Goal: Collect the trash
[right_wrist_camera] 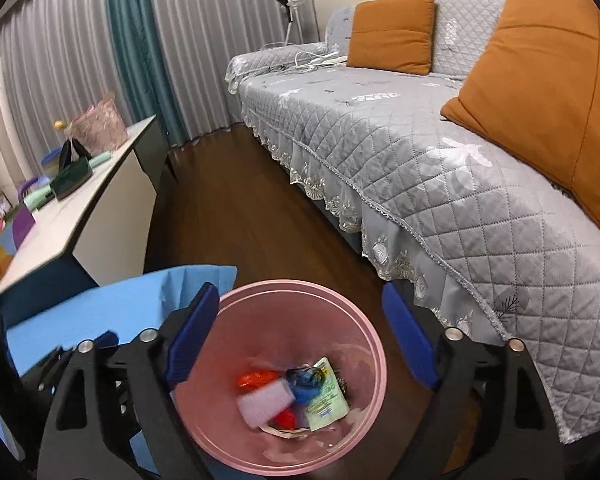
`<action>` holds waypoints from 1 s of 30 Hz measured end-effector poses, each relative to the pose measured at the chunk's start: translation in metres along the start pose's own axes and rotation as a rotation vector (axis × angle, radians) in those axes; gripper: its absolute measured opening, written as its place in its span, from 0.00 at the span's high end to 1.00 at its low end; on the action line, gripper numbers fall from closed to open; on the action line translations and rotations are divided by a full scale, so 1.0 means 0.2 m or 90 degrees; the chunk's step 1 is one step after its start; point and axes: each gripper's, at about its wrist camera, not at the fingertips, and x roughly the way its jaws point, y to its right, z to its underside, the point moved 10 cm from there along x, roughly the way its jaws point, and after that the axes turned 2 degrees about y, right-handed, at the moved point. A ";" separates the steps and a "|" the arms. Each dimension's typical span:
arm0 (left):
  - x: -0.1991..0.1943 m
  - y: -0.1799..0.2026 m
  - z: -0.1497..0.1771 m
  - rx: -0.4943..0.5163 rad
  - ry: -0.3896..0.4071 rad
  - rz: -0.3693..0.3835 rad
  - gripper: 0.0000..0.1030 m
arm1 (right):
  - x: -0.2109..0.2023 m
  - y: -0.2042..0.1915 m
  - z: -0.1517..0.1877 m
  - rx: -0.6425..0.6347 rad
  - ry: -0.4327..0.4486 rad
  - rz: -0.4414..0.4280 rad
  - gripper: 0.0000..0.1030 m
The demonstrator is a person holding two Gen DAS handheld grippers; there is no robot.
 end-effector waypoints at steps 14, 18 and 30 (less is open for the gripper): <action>-0.80 -0.16 -0.01 0.029 0.153 -0.042 0.14 | -0.30 -0.25 -0.02 -0.048 0.072 -0.038 0.05; -1.02 -0.25 0.08 0.023 0.155 -0.060 0.14 | -0.48 -0.37 0.02 -0.077 0.094 -0.057 0.05; -1.61 -0.65 0.50 -0.122 0.186 -0.238 0.10 | -0.98 -0.72 0.44 -0.165 0.112 -0.095 0.05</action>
